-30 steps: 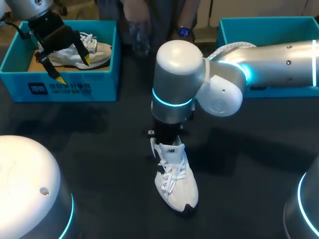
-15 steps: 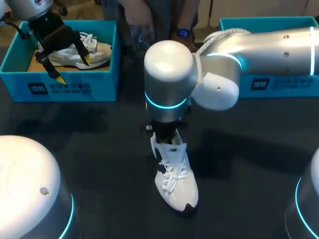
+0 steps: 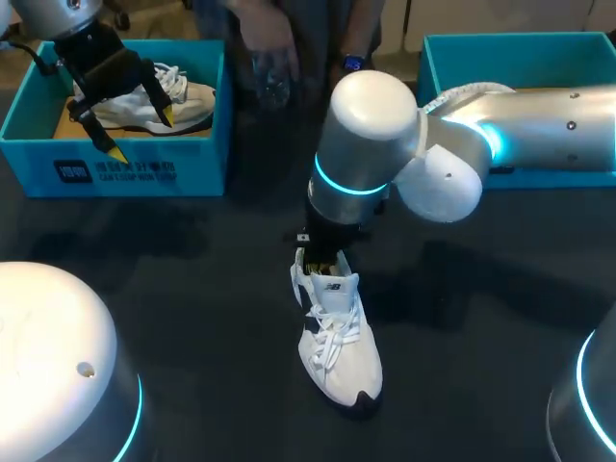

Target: Take the shoe out of the shoebox, open the shoe tongue, remove and reinsert the insole, then place the shoe into the shoebox

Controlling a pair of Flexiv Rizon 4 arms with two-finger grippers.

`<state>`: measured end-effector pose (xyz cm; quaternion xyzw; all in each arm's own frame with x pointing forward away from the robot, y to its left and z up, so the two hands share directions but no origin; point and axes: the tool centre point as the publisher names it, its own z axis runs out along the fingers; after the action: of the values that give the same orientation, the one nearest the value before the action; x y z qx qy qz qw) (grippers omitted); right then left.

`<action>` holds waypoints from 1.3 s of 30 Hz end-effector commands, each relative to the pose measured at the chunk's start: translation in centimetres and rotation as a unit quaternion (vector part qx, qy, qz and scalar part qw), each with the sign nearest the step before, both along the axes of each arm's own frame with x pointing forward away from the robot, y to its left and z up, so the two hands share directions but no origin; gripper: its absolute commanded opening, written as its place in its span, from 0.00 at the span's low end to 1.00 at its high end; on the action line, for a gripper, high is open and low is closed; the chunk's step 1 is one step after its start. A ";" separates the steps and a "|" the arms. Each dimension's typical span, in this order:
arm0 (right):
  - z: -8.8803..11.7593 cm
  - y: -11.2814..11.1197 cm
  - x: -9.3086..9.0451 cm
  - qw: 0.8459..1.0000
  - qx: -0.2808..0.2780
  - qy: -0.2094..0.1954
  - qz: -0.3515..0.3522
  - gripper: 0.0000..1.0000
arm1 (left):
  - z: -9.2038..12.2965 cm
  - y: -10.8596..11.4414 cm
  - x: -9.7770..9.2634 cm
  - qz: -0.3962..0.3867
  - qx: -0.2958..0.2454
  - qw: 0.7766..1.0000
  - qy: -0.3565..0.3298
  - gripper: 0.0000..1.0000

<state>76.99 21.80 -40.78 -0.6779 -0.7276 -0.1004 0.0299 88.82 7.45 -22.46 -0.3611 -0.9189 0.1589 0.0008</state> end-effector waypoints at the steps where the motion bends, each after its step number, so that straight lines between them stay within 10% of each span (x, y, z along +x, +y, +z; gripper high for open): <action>1: -2.5 1.3 -2.5 1.000 -0.012 0.028 -0.007 0.00 | 0.0 0.0 0.0 -0.001 0.001 1.000 0.000 1.00; 11: -1.0 0.5 -7.0 0.996 -0.050 0.053 -0.057 0.00 | 0.0 0.0 0.0 -0.001 0.001 1.000 0.000 1.00; 19: 2.6 0.3 -4.0 0.996 -0.077 -0.023 -0.028 0.00 | 0.0 0.0 0.0 -0.001 0.001 1.000 0.000 1.00; 31: -1.2 -0.5 0.4 0.999 -0.044 -0.020 0.004 0.00 | 0.0 0.0 0.0 -0.001 0.001 1.000 0.000 1.00; 39: -3.5 0.8 -3.5 0.999 -0.037 0.037 -0.012 0.00 | 0.0 0.0 0.0 -0.001 0.001 1.000 0.000 1.00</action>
<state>75.48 21.62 -40.78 -0.6867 -0.7241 -0.0588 0.0247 88.82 7.44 -22.45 -0.3612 -0.9189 0.1588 0.0009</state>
